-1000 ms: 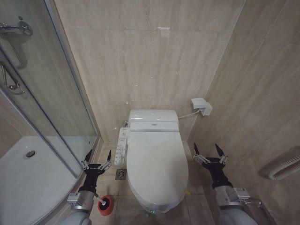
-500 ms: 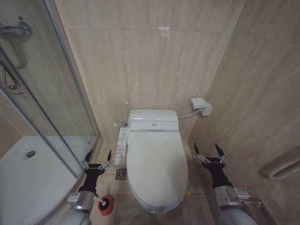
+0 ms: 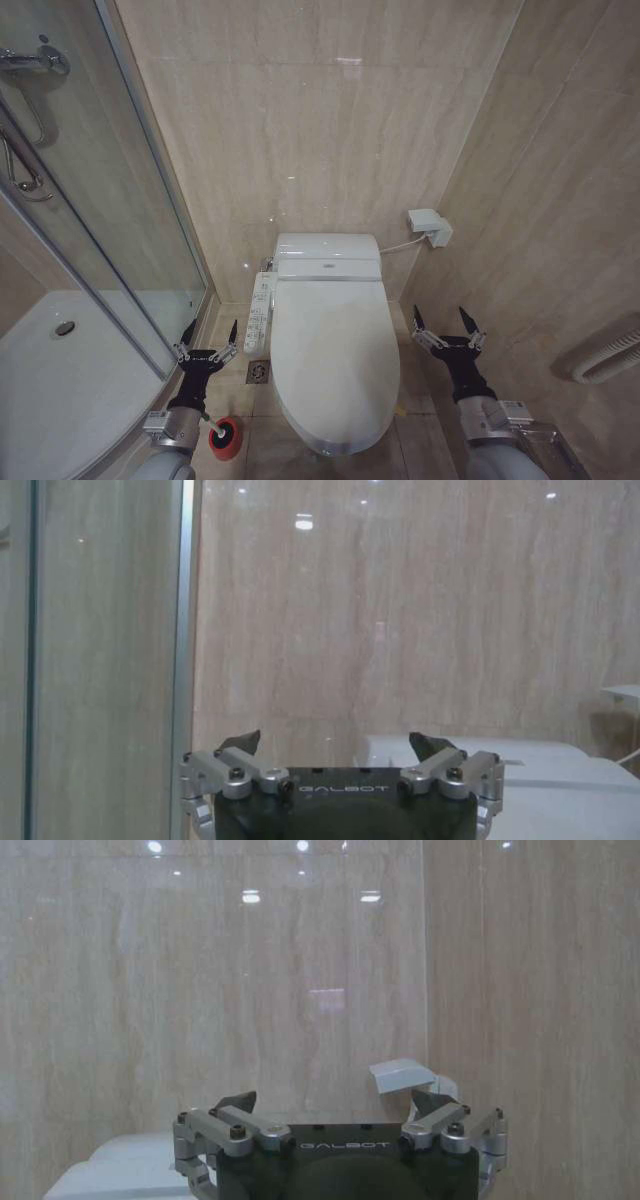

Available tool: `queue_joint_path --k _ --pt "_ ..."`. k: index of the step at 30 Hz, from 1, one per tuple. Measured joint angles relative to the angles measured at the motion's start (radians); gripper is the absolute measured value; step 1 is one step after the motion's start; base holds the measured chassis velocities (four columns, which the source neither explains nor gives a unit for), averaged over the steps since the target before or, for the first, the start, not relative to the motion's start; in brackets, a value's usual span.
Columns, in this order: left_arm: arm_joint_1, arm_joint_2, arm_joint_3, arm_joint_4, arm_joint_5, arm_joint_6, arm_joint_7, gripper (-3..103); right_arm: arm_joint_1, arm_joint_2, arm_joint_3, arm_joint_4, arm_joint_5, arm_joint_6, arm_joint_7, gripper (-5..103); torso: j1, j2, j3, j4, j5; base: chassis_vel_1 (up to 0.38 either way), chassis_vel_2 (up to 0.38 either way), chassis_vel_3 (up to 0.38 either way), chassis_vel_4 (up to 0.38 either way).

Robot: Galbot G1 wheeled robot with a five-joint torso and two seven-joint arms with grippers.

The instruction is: Open the toilet lid, clean the toilet bowl with a toilet brush, close the toilet lid, and flush.

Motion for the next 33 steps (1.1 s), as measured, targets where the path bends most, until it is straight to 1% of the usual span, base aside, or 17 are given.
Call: queue_joint_path --k 7,9,12,13,15,16,17,18,19,20,21,22,23,24,26,29,33 --pt "-0.002 0.003 -0.008 0.0 -0.008 0.011 0.001 100 0.0 0.0 0.0 0.0 0.0 0.0 0.0 100 0.0 0.0 0.0 0.0 -0.0001 0.0 0.0 0.0 0.0" --pt "-0.009 0.016 -0.041 0.0 -0.038 0.051 0.003 100 0.0 0.0 0.0 0.0 0.0 0.0 0.0 100 0.0 0.0 0.0 0.0 -0.0001 0.0 0.0 0.0 0.0" --pt "-0.031 0.052 -0.129 0.001 -0.12 0.163 0.009 100 0.0 0.0 0.0 0.0 0.0 0.0 0.0 100 0.0 0.0 0.0 0.0 -0.0002 0.0 0.0 0.0 0.0" --pt "-0.031 0.052 -0.129 0.001 -0.12 0.163 0.009 100 0.0 0.0 0.0 0.0 0.0 0.0 0.0 100 0.0 0.0 0.0 0.0 -0.0002 0.0 0.0 0.0 0.0" --pt "-0.043 0.071 -0.174 0.002 -0.162 0.221 0.013 100 0.0 0.0 0.0 0.0 0.0 0.0 0.0 100 0.0 0.0 0.0 0.0 -0.0002 0.0 0.0 0.0 0.0" --pt "-0.054 0.089 -0.219 0.002 -0.204 0.277 0.017 100 0.0 0.0 0.0 0.0 0.0 0.0 0.0 100 0.0 0.0 0.0 0.0 -0.0003 0.0 0.0 0.0 0.0" --pt "-0.064 0.102 -0.246 0.01 -0.232 0.29 0.021 100 0.0 0.0 0.0 0.0 0.0 0.0 0.0 100 0.0 0.0 0.0 0.0002 -0.0002 0.0 0.0 0.0 0.0" --pt "-0.064 0.102 -0.246 0.01 -0.232 0.29 0.021 100 0.0 0.0 0.0 0.0 0.0 0.0 0.0 100 0.0 0.0 0.0 0.0002 -0.0002 0.0 0.0 0.0 0.0" --pt "-0.073 0.109 -0.26 0.018 -0.249 0.277 0.021 100 0.0 0.0 0.0 0.0 0.0 0.0 0.0 100 0.0 0.0 0.0 0.0001 0.0001 0.0 0.0 0.0 0.0" --pt "-0.08 0.113 -0.257 0.025 -0.264 0.25 0.021 100 0.0 0.0 0.0 0.0 0.0 0.0 0.0 100 0.0 0.0 0.0 0.0001 0.0003 0.0 0.0 0.0 0.0" --pt "-0.084 0.112 -0.24 0.027 -0.275 0.229 0.022 100 0.0 0.0 0.0 0.0 0.0 0.0 0.0 100 0.0 0.0 0.0 0.0002 -0.0002 0.0 0.0 0.0 0.0" --pt "-0.087 0.11 -0.224 0.026 -0.288 0.21 0.025 100 0.0 0.0 0.0 0.0 0.0 0.0 0.0 100 0.0 0.0 0.0 -0.0002 -0.0006 0.0 0.0 0.0 0.0" --pt "-0.088 0.108 -0.212 0.023 -0.295 0.196 0.029 100 0.0 0.0 0.0 0.0 0.0 0.0 0.0 100 0.0 0.0 0.0 -0.0001 -0.0003 0.0 0.0 0.0 0.0" --pt "-0.088 0.108 -0.212 0.023 -0.295 0.196 0.029 100 0.0 0.0 0.0 0.0 0.0 0.0 0.0 100 0.0 0.0 0.0 -0.0001 -0.0003 0.0 0.0 0.0 0.0" --pt "-0.088 0.097 -0.175 0.01 -0.3 0.155 0.052 100 0.0 0.0 0.0 0.0 0.0 0.0 0.0 100 0.0 0.0 0.0 -0.0002 -0.0001 0.0 0.0 0.0 0.0" --pt "-0.086 0.088 -0.16 0.002 -0.289 0.144 0.063 100 0.0 0.0 0.0 0.0 0.0 0.0 0.0 100 0.0 0.0 0.0 -0.0001 -0.0002 0.0 0.0 0.0 0.0" --pt "-0.08 0.079 -0.151 -0.005 -0.273 0.154 0.067 100 0.0 0.0 0.0 0.0 0.0 0.0 0.0 100 0.0 0.0 0.0 0.0 0.0 0.0 0.0 0.0 0.0"
